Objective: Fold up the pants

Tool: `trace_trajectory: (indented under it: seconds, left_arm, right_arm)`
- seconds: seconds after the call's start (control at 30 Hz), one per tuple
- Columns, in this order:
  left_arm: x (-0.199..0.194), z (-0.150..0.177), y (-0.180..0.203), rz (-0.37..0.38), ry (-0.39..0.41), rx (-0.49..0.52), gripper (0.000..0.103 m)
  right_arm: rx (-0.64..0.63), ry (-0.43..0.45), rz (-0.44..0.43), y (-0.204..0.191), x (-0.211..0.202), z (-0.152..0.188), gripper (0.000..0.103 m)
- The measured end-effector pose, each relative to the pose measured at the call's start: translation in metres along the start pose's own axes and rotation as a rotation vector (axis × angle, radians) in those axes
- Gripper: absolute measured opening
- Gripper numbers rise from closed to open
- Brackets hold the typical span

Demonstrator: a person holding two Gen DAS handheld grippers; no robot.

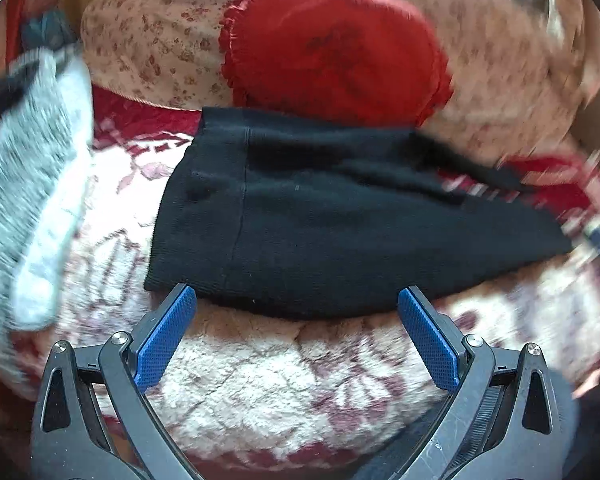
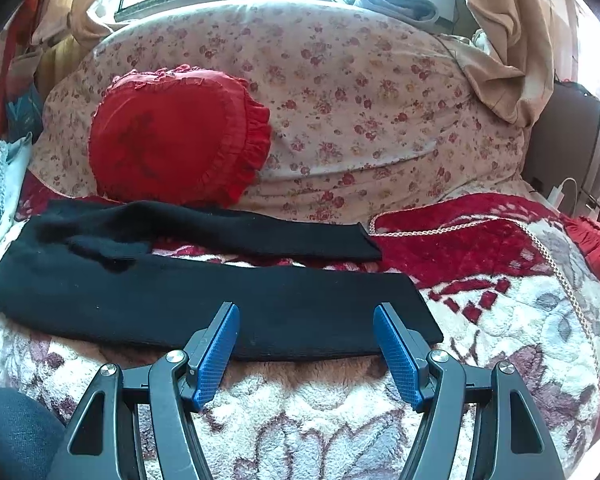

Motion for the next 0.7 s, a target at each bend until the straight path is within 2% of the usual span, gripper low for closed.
trace_trajectory:
  seconds: [0.07, 0.13, 0.23, 0.37, 0.43, 0.53, 0.6, 0.7]
  left_arm:
    - [0.0, -0.001, -0.022, 0.076, -0.029, -0.109, 0.101]
    - [0.003, 0.0, -0.043, 0.121, -0.067, -0.193, 0.101]
    - [0.006, -0.001, -0.057, 0.119, -0.09, -0.235, 0.101]
    - [0.024, 0.005, -0.07, 0.126, -0.18, -0.337, 0.092]
    - [0.026, -0.004, -0.069, 0.179, -0.159, -0.376, 0.092]
    - [0.034, -0.017, -0.06, 0.312, -0.177, -0.41, 0.079]
    - [0.034, -0.025, -0.06, 0.376, -0.172, -0.472, 0.079]
    - [0.027, -0.033, -0.063, 0.414, -0.128, -0.507, 0.079]
  right_arm:
    - [0.002, -0.002, -0.004, -0.001, -0.001, -0.001, 0.068]
    - [-0.001, 0.004, -0.006, -0.002, -0.004, -0.003, 0.068]
    - [-0.007, 0.011, -0.008, -0.005, -0.006, -0.006, 0.068]
    - [-0.011, -0.001, -0.011, -0.008, -0.002, -0.005, 0.068]
    - [-0.009, 0.002, -0.009, -0.007, -0.002, -0.005, 0.068]
    - [-0.005, -0.001, -0.01, -0.007, 0.0, -0.004, 0.068]
    - [-0.008, -0.008, -0.011, -0.008, 0.002, -0.002, 0.068]
    - [-0.016, -0.01, -0.011, -0.009, 0.003, -0.002, 0.068]
Point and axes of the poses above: each gripper's, at about its wrist camera, not at the fingertips, and x roughly the way its jaws point, y to its right, z to its underside, the point moved 8 cm from there along x, roughly the way its jaws point, and after that the axes turned 9 degrees about -x, right-handed, at the moved point
